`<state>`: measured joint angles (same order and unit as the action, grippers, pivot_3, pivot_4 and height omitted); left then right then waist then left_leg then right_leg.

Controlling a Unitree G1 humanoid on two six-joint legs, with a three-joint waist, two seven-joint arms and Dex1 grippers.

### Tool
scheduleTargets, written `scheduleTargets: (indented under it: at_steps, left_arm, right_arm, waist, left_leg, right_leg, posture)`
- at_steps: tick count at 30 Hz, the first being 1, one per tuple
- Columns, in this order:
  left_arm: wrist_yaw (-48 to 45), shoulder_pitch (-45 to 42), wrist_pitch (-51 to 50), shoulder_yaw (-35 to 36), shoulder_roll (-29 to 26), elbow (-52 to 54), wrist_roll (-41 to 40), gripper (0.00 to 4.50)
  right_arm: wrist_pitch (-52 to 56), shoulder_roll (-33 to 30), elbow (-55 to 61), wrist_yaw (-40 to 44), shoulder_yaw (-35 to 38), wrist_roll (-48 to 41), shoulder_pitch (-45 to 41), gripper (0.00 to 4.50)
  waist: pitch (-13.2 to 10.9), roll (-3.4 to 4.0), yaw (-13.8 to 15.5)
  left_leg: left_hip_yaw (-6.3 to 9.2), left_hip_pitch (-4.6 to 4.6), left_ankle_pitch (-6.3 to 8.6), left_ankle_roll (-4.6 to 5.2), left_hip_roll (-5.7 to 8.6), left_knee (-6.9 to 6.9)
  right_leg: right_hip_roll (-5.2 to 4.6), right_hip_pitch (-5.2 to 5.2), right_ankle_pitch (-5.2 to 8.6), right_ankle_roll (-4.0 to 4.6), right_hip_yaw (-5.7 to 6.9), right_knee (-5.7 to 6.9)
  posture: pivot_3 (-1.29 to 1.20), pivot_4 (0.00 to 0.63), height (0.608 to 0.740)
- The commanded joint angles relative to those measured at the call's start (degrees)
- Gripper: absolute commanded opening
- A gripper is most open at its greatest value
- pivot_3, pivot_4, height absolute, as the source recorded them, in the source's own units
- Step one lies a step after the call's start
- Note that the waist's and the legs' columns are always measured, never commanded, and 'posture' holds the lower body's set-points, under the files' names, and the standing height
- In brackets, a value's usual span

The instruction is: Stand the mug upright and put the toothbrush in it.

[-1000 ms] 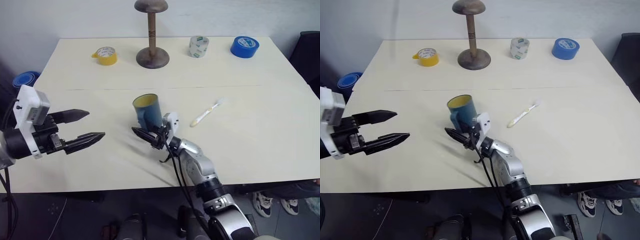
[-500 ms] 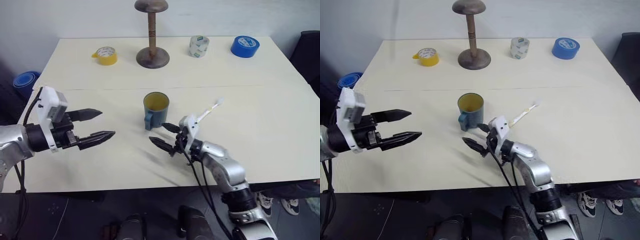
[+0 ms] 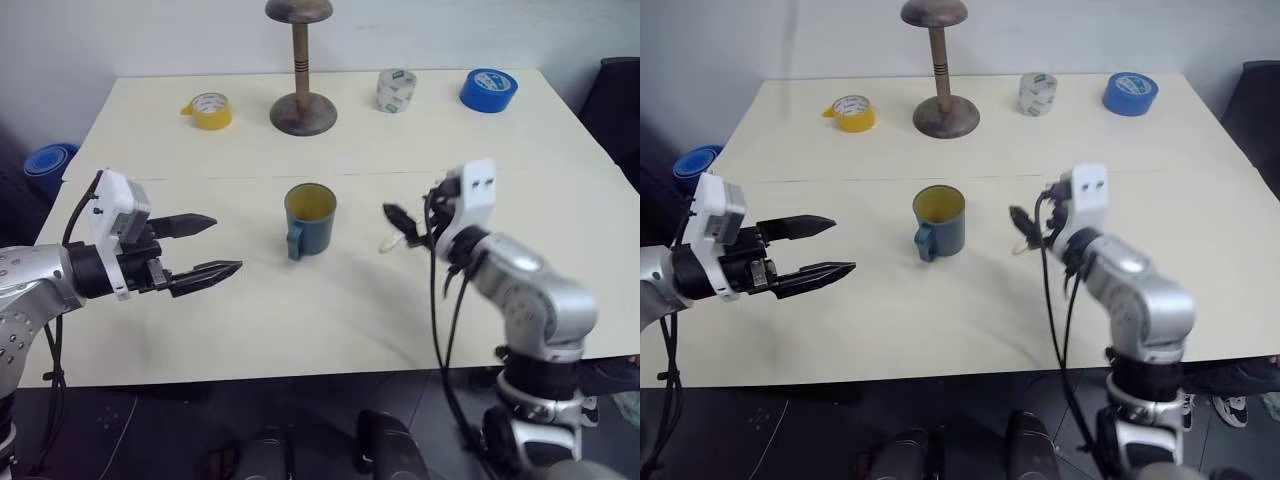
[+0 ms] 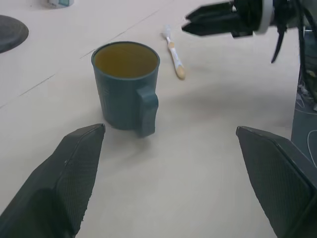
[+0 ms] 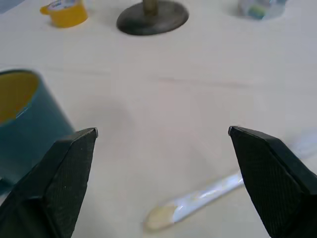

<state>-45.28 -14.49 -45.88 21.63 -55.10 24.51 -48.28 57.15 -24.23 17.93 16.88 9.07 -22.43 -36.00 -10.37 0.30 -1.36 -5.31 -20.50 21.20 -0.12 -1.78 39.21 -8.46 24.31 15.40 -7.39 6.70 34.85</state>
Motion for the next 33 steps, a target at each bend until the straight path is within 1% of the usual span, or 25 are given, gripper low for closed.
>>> scheduleTargets:
  at_steps: [1,3,4,5,6,7,8,9,10,11,14,16,18,19,22,25,26,29,33]
  left_arm:
    - [-0.13,-1.49,1.87,-0.51,0.67,-0.30,0.98,4.50]
    - [-0.16,-2.05,2.50,-1.20,1.38,-0.57,1.50,4.50]
    - [-0.15,-2.26,2.77,-1.49,1.73,-0.69,1.77,4.50]
    - [-0.07,-2.34,3.10,-1.76,2.06,-0.74,2.08,4.50]
    - [0.08,-2.31,3.43,-1.86,2.39,-0.70,2.38,4.50]
    - [0.34,-2.16,3.67,-1.80,2.78,-0.51,2.59,4.50]
    - [0.58,-1.89,3.80,-1.64,3.09,-0.17,2.67,4.50]
    - [0.85,-1.45,3.85,-1.38,3.36,0.32,2.65,4.50]
    - [1.07,-1.07,3.84,-1.17,3.59,0.76,2.62,4.50]
    - [1.39,-0.43,3.84,-0.95,3.87,1.40,2.58,4.50]
    - [1.95,0.68,3.89,-0.70,4.30,2.55,2.53,4.50]
    - [1.90,0.66,3.77,-0.63,4.25,2.61,2.35,4.50]
    - [1.69,0.26,3.83,-0.78,4.07,2.16,2.39,4.50]
    - [1.56,0.00,3.91,-0.94,4.00,1.83,2.50,4.50]
    - [1.03,-1.45,4.23,-2.03,4.01,0.69,2.89,4.50]
    - [0.48,-2.23,4.36,-2.79,4.21,0.28,3.17,4.50]
    - [0.20,-2.61,4.51,-3.26,4.30,-0.03,3.41,4.50]
    - [-0.40,-3.66,4.93,-4.43,4.55,-0.91,4.08,4.50]
    - [-0.93,-4.86,5.37,-5.51,4.73,-1.72,4.84,4.50]
  right_arm:
    - [-12.24,-12.40,-10.21,16.94,-7.18,4.33,-4.32,4.41]
    - [-21.17,-18.59,-21.19,28.24,-13.21,8.00,-8.73,4.41]
    - [-26.40,-20.36,-26.89,32.28,-16.12,10.65,-11.11,4.41]
    - [-28.56,-20.93,-33.21,33.76,-18.21,12.97,-14.14,4.41]
    - [-27.48,-19.21,-39.65,32.10,-17.62,13.31,-17.83,4.41]
    - [-23.00,-16.44,-45.28,29.08,-15.28,11.77,-21.58,4.41]
    - [-18.40,-13.80,-48.87,26.58,-12.91,10.03,-24.32,4.41]
    - [-14.78,-11.30,-50.01,24.49,-10.73,8.37,-25.95,4.41]
    - [-12.33,-9.59,-49.89,23.38,-9.31,7.38,-26.72,4.41]
    - [-7.15,-6.56,-47.44,19.20,-5.64,5.33,-26.84,4.41]
    - [4.34,-0.13,-40.55,8.67,3.21,2.04,-25.50,4.41]
    - [11.21,6.02,-33.11,-2.05,9.92,3.07,-23.03,4.41]
    - [16.03,10.85,-25.85,-8.66,13.47,3.73,-21.04,4.41]
    - [17.73,12.50,-23.10,-10.36,14.31,3.65,-20.41,4.41]
    - [19.15,16.34,-14.18,-16.03,14.07,5.42,-17.70,4.41]
    - [19.47,17.73,-10.24,-18.59,13.91,6.03,-16.68,4.41]
    - [20.12,18.99,-9.06,-20.62,14.97,6.75,-16.44,4.41]
    - [19.92,21.55,-8.25,-23.70,17.08,7.57,-15.80,4.41]
    - [16.95,24.29,-12.36,-26.45,19.64,7.99,-16.78,4.41]
  waist:
    - [-0.01,-0.02,-0.07]
    - [-0.04,-0.07,-0.28]
    - [-0.04,-0.07,-0.40]
    - [-0.05,-0.09,-0.67]
    - [-0.06,-0.10,-0.96]
    - [-0.08,-0.13,-1.21]
    - [-0.09,-0.16,-1.76]
    - [-0.09,-0.15,-1.94]
    - [-0.09,-0.15,-2.07]
    - [-0.08,-0.15,-2.10]
    - [-0.08,-0.15,-1.79]
    - [-0.08,-0.15,-1.43]
    - [-0.08,-0.14,-0.49]
    - [-0.08,-0.14,-0.19]
    - [-0.08,-0.14,-0.05]
    - [-0.08,-0.13,-0.31]
    - [-0.08,-0.13,-0.37]
    - [-0.07,-0.13,-0.46]
    - [-0.07,-0.13,-0.80]
  left_leg:
    - [-0.02,-0.01,0.03,0.05,0.01,0.01]
    - [-0.13,-0.05,0.05,0.09,0.02,-0.01]
    - [-0.19,-0.04,0.05,0.11,0.02,0.00]
    - [-0.24,-0.04,0.05,0.12,0.00,-0.01]
    - [-0.30,0.00,0.05,0.12,-0.01,-0.01]
    - [-0.39,0.04,0.04,0.12,-0.02,0.00]
    - [-0.42,0.03,0.00,0.12,-0.03,0.00]
    - [-0.42,0.06,-0.02,0.10,-0.07,0.00]
    - [-0.42,0.05,-0.03,0.08,-0.09,-0.01]
    - [-0.40,0.04,-0.03,0.06,-0.13,-0.02]
    - [-0.28,0.00,-0.05,0.03,-0.19,-0.09]
    - [-0.17,-0.18,-0.05,0.02,-0.16,-0.02]
    - [-0.04,-0.33,-0.05,0.02,-0.10,0.10]
    - [0.02,-0.48,-0.05,0.03,-0.09,0.21]
    - [0.14,-0.77,-0.05,0.02,-0.07,0.53]
    - [0.10,-0.74,-0.05,0.02,-0.04,0.62]
    - [0.09,-0.71,-0.05,0.02,-0.05,0.60]
    - [0.09,-0.65,-0.05,0.00,-0.07,0.53]
    - [0.04,-0.62,-0.05,0.00,-0.07,0.49]
  right_leg:
    - [0.00,0.00,0.00,0.00,0.00,-0.01]
    - [0.00,0.01,-0.02,-0.04,-0.04,-0.20]
    - [0.00,0.01,-0.03,-0.05,-0.06,-0.22]
    - [0.00,0.01,-0.03,-0.06,-0.06,-0.26]
    - [0.00,0.01,-0.03,-0.06,-0.06,-0.24]
    - [0.00,0.01,-0.03,-0.06,-0.08,-0.22]
    - [0.00,0.02,-0.03,-0.06,-0.08,-0.20]
    - [0.00,0.04,-0.03,-0.05,-0.08,-0.07]
    - [0.00,0.11,-0.03,-0.05,-0.09,0.01]
    - [0.01,0.19,-0.02,-0.04,-0.08,0.14]
    - [0.03,0.28,-0.01,-0.02,0.00,0.25]
    - [0.00,0.35,-0.01,-0.02,0.07,0.23]
    - [-0.06,0.35,-0.02,-0.03,0.15,0.22]
    - [-0.07,0.39,-0.02,-0.03,0.18,0.21]
    - [-0.06,0.46,-0.02,-0.03,0.20,0.25]
    - [-0.05,0.44,-0.02,-0.04,0.14,0.29]
    - [-0.04,0.45,-0.02,-0.03,0.13,0.31]
    - [-0.01,0.48,-0.02,-0.03,0.14,0.40]
    - [0.01,0.51,-0.02,-0.03,0.12,0.42]
  posture:
    - [0.00,0.150,0.740]
    - [0.00,0.150,0.740]
    - [0.00,0.150,0.740]
    - [0.00,0.150,0.740]
    - [0.00,0.150,0.740]
    - [0.00,0.150,0.740]
    - [0.00,0.150,0.740]
    - [0.00,0.150,0.740]
    - [0.00,0.150,0.740]
    - [0.00,0.150,0.740]
    - [0.00,0.150,0.740]
    - [0.00,0.150,0.740]
    - [0.00,0.150,0.740]
    - [0.00,0.150,0.740]
    - [0.00,0.150,0.740]
    - [0.00,0.150,0.740]
    - [0.00,0.150,0.740]
    - [0.00,0.150,0.740]
    - [0.00,0.150,0.740]
